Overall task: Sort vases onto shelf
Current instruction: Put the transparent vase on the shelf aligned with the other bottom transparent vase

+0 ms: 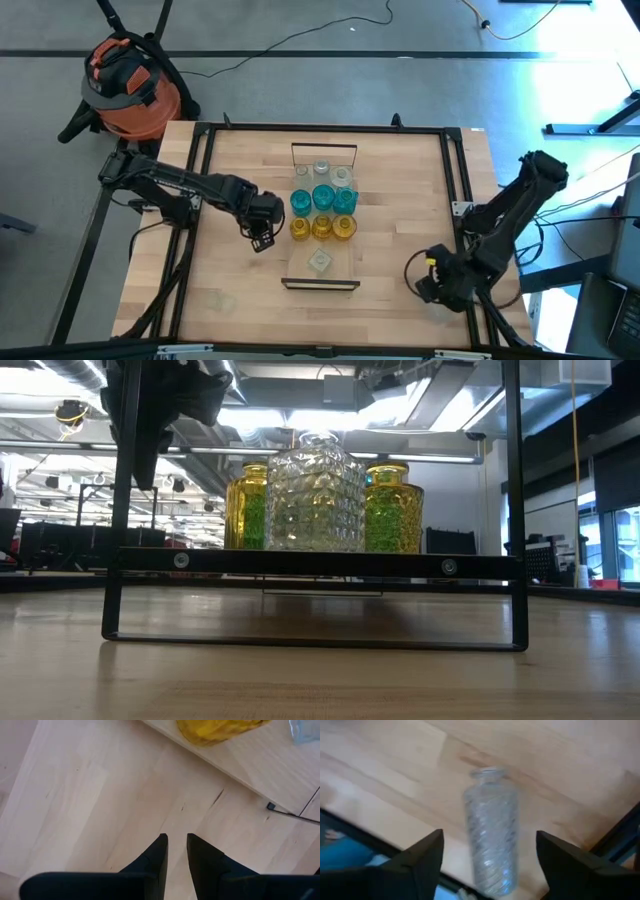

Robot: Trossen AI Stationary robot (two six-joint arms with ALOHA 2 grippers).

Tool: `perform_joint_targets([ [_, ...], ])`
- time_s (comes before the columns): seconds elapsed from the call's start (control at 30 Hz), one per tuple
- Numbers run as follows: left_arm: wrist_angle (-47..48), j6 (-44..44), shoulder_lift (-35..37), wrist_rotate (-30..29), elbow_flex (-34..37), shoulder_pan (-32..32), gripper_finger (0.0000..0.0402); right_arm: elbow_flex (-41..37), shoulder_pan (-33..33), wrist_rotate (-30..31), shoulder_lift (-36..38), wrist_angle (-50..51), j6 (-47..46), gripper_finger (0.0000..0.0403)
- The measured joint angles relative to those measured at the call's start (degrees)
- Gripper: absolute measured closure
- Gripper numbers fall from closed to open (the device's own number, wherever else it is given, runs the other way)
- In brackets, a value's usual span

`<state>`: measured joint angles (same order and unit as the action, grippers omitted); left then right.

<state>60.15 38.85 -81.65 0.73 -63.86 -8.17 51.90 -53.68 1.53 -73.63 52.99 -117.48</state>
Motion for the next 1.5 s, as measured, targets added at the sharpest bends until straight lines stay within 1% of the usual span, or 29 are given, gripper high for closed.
perform_joint_targets([
  [0.07, -0.1, 0.0, 0.0, 0.0, 0.0, 0.4, 0.0337, -0.2, 0.9, -1.9, -1.8, -0.4, 1.7, 0.0115],
  [0.13, -0.2, 0.0, 0.0, 0.0, 0.0, 0.7, 0.0337, -0.8, 2.0, -2.8, -3.7, -3.0, 4.3, 0.0108],
  [0.2, -0.3, 0.0, 0.0, 0.0, 0.0, 1.0, 0.0337, -1.5, 3.3, -3.5, -5.6, -7.4, 6.8, 0.0108],
  [0.27, -0.3, 0.0, 0.0, 0.0, 0.0, 1.1, 0.0337, -2.7, 4.3, -5.8, -7.5, -11.0, 8.7, 0.0114],
  [0.37, -0.3, 0.0, 0.0, 0.0, 0.0, 1.1, 0.0337, -4.4, 5.5, -10.0, -10.6, -14.6, 10.1, 0.0138],
  [0.47, -0.3, 0.0, 0.0, 0.0, 0.0, 1.0, 0.0337, -4.9, 5.4, -10.7, -12.6, -14.0, 10.9, 0.0179],
  [0.6, -0.3, 0.0, 0.0, 0.3, 0.0, 0.9, 0.0337, -4.7, 5.3, -10.6, -13.4, -16.9, 12.5, 0.0237],
  [0.67, -0.3, 0.0, 0.0, 0.3, 0.0, 0.9, 0.0337, -4.7, 5.4, -9.8, -13.5, -18.3, 13.2, 0.0238],
  [0.77, -0.3, 0.0, 0.0, 0.0, 0.0, 0.9, 0.0337, -4.7, 5.3, -6.9, -13.5, -19.2, 13.2, 0.0238],
  [0.83, -0.3, 0.0, 0.0, 0.0, 0.0, 0.9, 0.0337, -4.8, 5.3, -3.8, -13.3, -19.8, 13.1, 0.0238],
  [0.9, -0.3, 0.0, 0.0, 0.0, 0.0, 0.9, 0.0337, -4.9, 5.3, 0.6, -12.8, -19.9, 12.7, 0.0238],
  [1.0, -0.3, 0.0, 0.0, 0.0, 0.0, 0.9, 0.0337, -4.8, 5.3, 9.0, -11.5, -19.7, 12.5, 0.0238],
  [1.2, -0.3, 0.0, 0.0, 0.0, 0.0, 0.9, 0.0337, -4.2, 5.3, 28.9, -8.2, -19.7, 12.5, 0.0238],
  [1.33, -0.3, 0.0, 0.0, 1.0, 0.0, 0.9, 0.0337, -4.1, 5.3, 39.1, -6.8, -19.8, 13.3, 0.0238],
  [1.5, -0.3, 0.0, 0.0, 1.7, 0.0, 0.8, 0.0337, -4.1, 5.3, 50.6, -5.2, -20.2, 17.6, 0.0238],
])
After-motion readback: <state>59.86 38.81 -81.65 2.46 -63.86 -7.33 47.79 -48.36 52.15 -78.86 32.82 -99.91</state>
